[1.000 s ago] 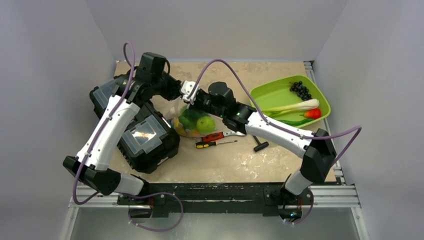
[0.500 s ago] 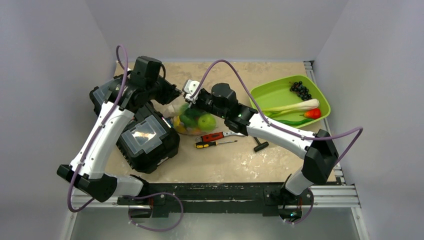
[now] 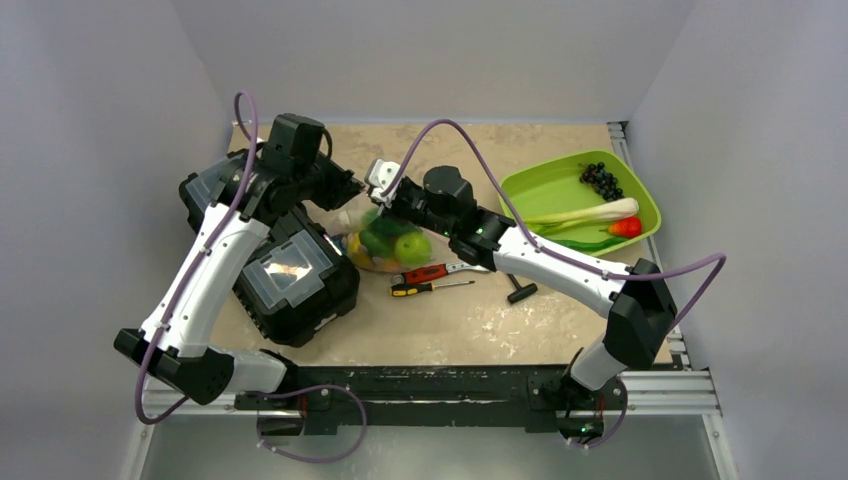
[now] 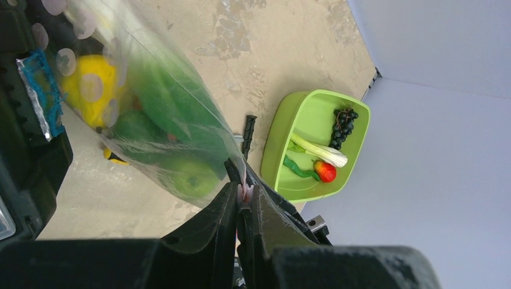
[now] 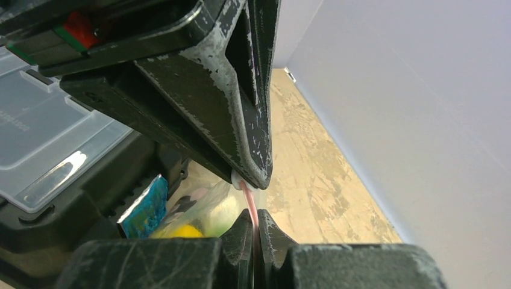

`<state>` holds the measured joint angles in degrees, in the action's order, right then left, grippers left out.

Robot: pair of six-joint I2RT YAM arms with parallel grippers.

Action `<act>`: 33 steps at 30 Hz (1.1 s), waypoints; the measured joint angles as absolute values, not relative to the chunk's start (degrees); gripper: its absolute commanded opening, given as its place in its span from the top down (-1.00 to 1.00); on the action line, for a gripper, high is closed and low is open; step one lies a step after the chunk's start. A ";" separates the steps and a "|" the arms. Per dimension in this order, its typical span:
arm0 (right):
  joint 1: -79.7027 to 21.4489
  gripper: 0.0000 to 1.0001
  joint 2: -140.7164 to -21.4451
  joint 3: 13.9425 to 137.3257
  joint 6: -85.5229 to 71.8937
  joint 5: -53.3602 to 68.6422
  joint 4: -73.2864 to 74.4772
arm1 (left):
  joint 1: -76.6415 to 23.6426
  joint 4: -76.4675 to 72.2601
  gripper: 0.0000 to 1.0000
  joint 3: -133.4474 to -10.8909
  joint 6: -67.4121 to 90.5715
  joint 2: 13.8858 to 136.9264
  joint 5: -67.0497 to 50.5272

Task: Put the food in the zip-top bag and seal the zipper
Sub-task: Zip the zipper food storage bag at the center of the board.

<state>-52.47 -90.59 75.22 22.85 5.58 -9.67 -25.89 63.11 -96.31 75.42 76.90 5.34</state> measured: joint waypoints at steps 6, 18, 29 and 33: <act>-52.31 1.00 -90.59 74.76 23.03 5.48 -9.37 | -25.89 61.52 0.94 -94.65 75.88 76.97 4.60; -51.94 1.00 -90.59 74.50 23.42 5.74 -8.10 | -25.98 56.03 0.87 -89.82 78.72 76.47 1.15; -51.66 1.00 -90.59 73.30 23.53 6.44 -8.75 | -26.50 53.43 -0.11 -86.13 81.87 75.09 0.36; -51.03 1.00 -90.39 72.82 22.79 9.28 -10.92 | -26.09 56.16 -0.66 -86.04 78.91 74.02 0.97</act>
